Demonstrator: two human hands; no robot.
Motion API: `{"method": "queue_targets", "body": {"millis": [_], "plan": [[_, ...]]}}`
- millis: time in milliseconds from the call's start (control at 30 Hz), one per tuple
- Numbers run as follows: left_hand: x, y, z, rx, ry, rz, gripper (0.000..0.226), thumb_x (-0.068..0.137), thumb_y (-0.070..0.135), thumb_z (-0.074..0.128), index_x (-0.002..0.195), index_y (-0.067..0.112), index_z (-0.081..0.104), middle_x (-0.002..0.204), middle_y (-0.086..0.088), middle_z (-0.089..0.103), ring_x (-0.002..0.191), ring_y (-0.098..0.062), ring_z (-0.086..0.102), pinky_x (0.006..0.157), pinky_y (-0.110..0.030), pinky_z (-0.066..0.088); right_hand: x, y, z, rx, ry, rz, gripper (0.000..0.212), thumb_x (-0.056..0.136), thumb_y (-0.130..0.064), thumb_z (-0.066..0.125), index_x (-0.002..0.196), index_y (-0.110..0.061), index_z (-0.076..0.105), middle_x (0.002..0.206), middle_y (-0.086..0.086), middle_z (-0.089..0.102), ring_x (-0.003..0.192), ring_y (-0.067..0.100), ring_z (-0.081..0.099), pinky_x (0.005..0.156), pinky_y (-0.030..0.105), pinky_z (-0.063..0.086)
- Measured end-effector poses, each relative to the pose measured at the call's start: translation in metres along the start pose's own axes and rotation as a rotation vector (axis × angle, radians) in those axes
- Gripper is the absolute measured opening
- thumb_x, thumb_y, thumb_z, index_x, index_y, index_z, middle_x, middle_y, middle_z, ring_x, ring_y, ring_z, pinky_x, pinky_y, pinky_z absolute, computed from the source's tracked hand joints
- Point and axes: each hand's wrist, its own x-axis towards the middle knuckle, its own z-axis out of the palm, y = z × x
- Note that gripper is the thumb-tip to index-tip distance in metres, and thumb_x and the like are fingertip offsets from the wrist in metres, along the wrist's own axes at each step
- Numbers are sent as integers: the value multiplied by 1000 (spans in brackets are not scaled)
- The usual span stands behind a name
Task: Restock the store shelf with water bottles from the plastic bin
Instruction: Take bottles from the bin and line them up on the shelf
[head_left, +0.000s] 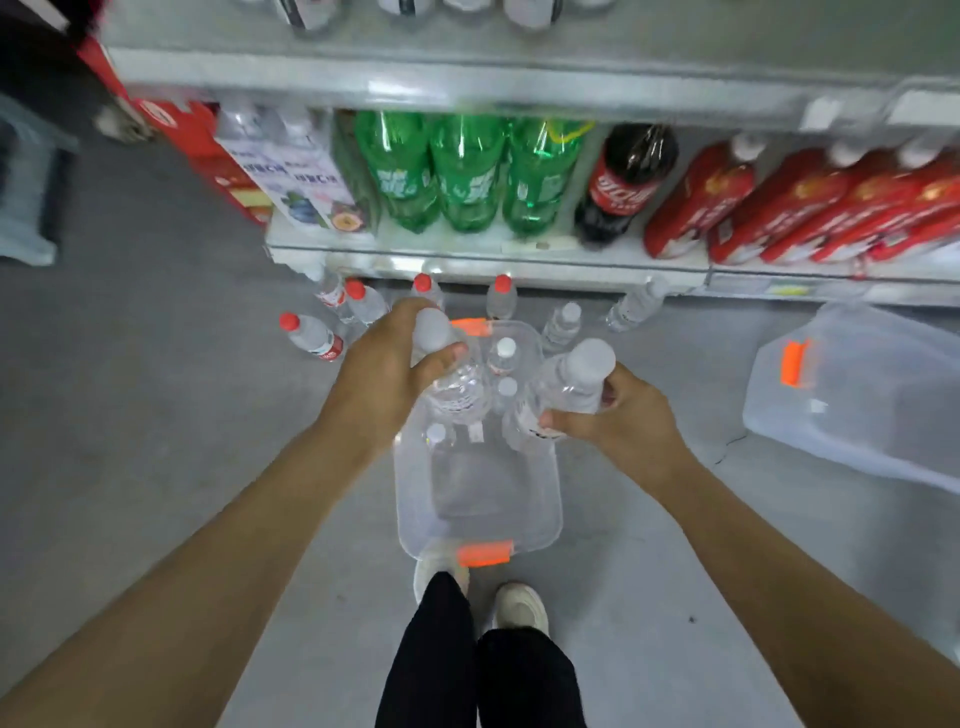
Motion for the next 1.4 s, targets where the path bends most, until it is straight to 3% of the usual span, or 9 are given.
{"method": "queue_targets", "body": {"millis": [133, 300, 500, 633, 800, 867, 967, 1300, 1400], "plan": [[-16, 92, -87, 30, 108, 71, 39, 86, 34, 59, 116, 11, 48, 93, -4, 54, 78, -21, 49, 67, -26, 33, -44, -100, -58, 3, -24, -141, 45, 60, -18, 87, 94, -32, 61, 87, -19, 67, 74, -9, 61, 66, 3, 45], [-41, 211, -200, 146, 192, 205, 40, 86, 35, 59, 109, 4, 47, 89, -10, 53, 79, -23, 45, 61, -30, 24, -107, -230, -129, -27, -59, -332, 42, 59, -22, 87, 95, -24, 66, 92, -11, 72, 85, 2, 67, 86, 28, 52], [-99, 340, -315, 312, 246, 340, 38, 87, 42, 54, 95, 9, 37, 70, -1, 43, 63, -20, 40, 50, -26, 25, -207, -366, -188, -62, 35, -620, 34, 70, -29, 80, 99, -25, 63, 94, -13, 69, 87, 2, 64, 76, 19, 48], [-144, 400, -374, 287, 374, 388, 37, 89, 42, 53, 104, 9, 43, 81, -2, 51, 70, -18, 47, 54, -25, 31, -273, -428, -215, -100, 70, -778, 26, 75, -31, 75, 98, -25, 64, 90, -13, 68, 80, 0, 62, 64, 9, 46], [-198, 456, -440, 350, 464, 476, 44, 89, 45, 49, 114, 9, 44, 99, -4, 55, 87, -24, 55, 69, -32, 42, -337, -488, -235, -123, 93, -914, 21, 75, -40, 73, 93, -32, 65, 90, -9, 71, 87, 9, 65, 79, 27, 50], [-216, 474, -462, 375, 489, 498, 45, 89, 44, 50, 116, 8, 47, 88, -1, 54, 76, -18, 53, 64, -29, 38, -354, -507, -237, -112, 123, -952, 33, 73, -47, 72, 95, -23, 67, 89, -3, 71, 88, 16, 66, 80, 32, 49], [-233, 488, -492, 355, 493, 528, 23, 90, 42, 50, 87, 19, 47, 69, 8, 53, 62, -6, 52, 53, -24, 35, -379, -533, -233, -83, 183, -998, 50, 71, -55, 70, 97, -13, 66, 92, 6, 69, 88, 18, 65, 77, 33, 47], [-221, 456, -583, 266, 532, 682, 18, 91, 38, 52, 80, 25, 46, 89, -4, 66, 81, -17, 64, 64, -25, 45, -396, -608, -169, -172, 362, -1030, 50, 71, -64, 63, 99, -22, 64, 99, 1, 68, 93, 17, 63, 88, 39, 50], [-207, 444, -612, 249, 537, 725, 21, 90, 40, 51, 88, 20, 49, 89, -4, 67, 79, -18, 63, 57, -22, 39, -391, -628, -143, -126, 404, -1022, 33, 70, -61, 65, 87, -33, 63, 91, -4, 70, 88, 14, 65, 85, 35, 52]]}}
